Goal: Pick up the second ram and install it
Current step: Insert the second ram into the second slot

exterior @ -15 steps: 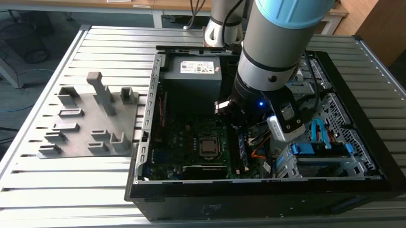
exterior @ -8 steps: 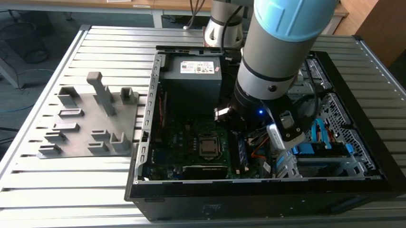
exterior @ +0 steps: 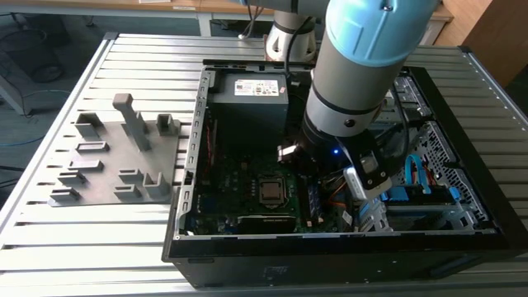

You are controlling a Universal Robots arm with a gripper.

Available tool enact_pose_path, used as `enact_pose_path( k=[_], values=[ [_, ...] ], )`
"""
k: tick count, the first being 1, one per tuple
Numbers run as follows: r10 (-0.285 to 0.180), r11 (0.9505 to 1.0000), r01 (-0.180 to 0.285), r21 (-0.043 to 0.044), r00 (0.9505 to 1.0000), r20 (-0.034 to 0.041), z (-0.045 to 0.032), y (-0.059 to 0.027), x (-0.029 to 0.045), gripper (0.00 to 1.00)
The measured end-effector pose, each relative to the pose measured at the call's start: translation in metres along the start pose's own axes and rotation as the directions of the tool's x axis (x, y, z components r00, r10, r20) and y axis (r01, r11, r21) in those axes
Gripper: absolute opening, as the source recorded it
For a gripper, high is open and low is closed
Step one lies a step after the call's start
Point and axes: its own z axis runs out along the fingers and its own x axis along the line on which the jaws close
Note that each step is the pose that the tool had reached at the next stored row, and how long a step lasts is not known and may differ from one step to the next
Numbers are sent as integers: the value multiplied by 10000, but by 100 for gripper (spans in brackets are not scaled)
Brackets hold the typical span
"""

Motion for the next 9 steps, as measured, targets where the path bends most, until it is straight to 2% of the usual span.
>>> enact_pose_path(
  k=[9],
  values=[
    [0, 10000, 0, -1, 10000, 0, 64, -5, 1, 14]
  ],
)
